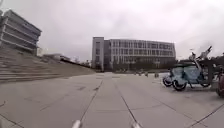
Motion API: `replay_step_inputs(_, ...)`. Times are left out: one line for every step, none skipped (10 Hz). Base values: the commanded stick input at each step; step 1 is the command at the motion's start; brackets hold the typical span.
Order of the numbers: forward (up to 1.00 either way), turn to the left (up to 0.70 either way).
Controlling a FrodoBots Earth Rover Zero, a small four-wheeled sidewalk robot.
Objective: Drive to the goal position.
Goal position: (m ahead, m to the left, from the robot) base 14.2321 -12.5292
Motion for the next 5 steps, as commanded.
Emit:
replay_step_inputs(0.70,0.00)
replay_step_inputs(0.70,0.00)
replay_step_inputs(0.70,0.00)
replay_step_inputs(0.70,0.00)
replay_step_inputs(0.70,0.00)
